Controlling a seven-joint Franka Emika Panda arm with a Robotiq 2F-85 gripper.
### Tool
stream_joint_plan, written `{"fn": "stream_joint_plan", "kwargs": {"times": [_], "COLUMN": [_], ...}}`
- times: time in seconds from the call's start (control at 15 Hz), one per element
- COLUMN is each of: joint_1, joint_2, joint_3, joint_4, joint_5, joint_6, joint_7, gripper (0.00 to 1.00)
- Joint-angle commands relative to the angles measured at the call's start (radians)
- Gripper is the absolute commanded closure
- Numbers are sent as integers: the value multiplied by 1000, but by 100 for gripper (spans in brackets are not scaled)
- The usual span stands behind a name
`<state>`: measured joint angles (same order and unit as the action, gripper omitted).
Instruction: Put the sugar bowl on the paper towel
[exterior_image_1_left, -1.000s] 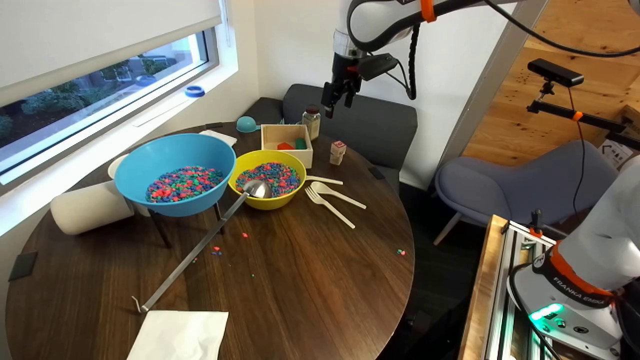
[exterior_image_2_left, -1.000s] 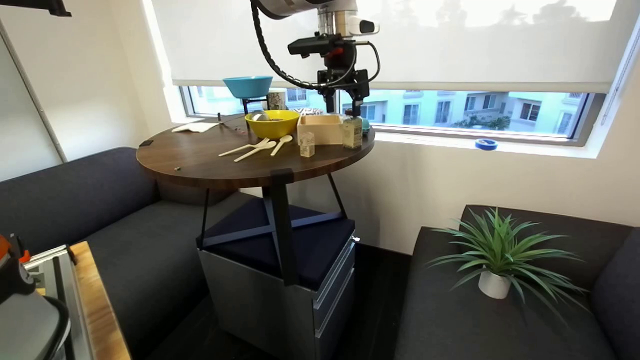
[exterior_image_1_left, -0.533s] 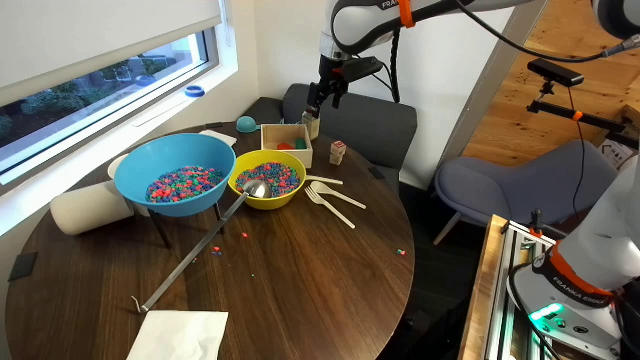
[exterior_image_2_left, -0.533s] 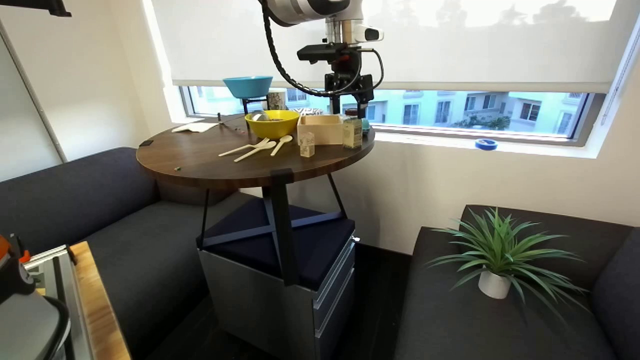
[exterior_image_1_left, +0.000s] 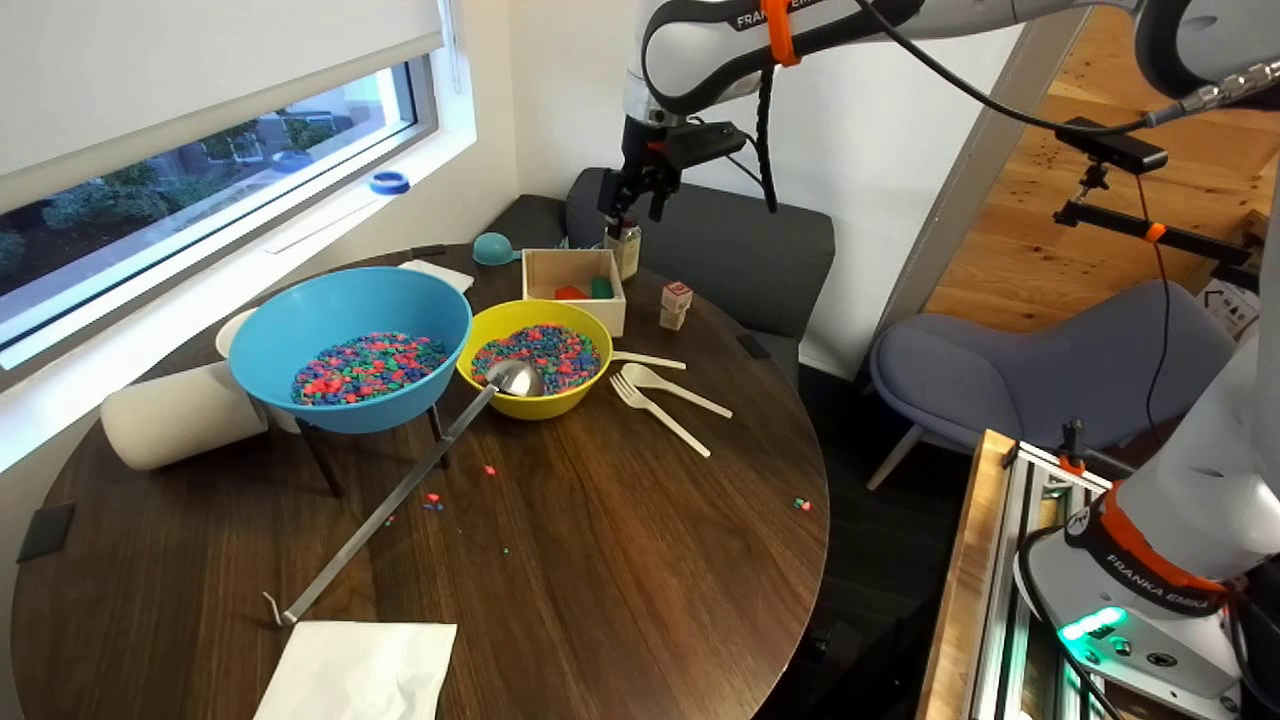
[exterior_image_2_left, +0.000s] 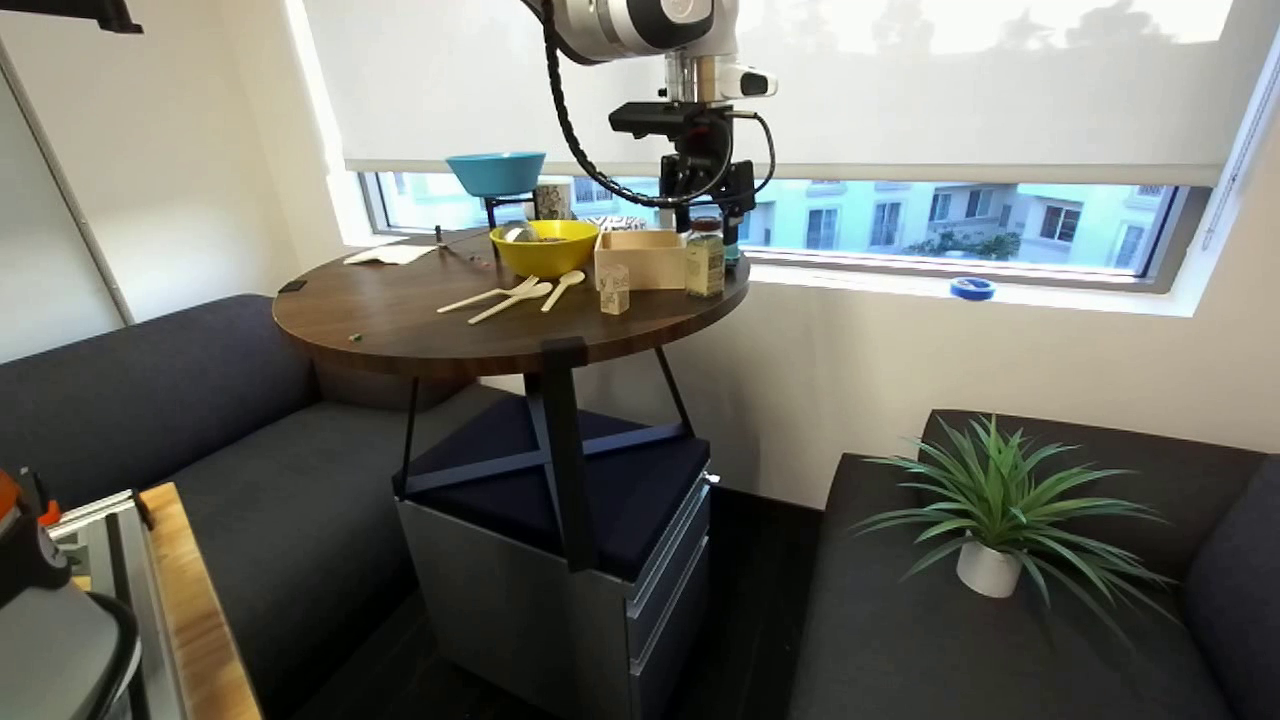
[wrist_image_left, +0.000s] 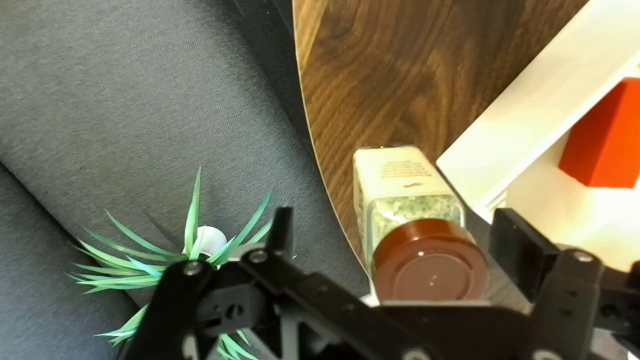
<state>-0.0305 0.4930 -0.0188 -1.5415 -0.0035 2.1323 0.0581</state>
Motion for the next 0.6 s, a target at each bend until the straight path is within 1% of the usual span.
{"fn": "stream_joint_plan", "kwargs": {"times": [0.0,0.13,0.2,0.27,0.4,0.47,0.53], "joint_1": [4,7,10,11,15,16,18], "joint_2": [44,56,60,63,69,72,72], "joint_3": [1,0,-1,-2,-3,-4,-5], "joint_4": [49,59,62,63,68,72,76], "joint_5": [20,16,14,11,8,5,3], "joint_6": [-21,-19,-26,-25,-23,-21,-20], "joint_7": [18,21,25,27,31,34,36], "gripper": [0,0,11,26,42,51,58]}}
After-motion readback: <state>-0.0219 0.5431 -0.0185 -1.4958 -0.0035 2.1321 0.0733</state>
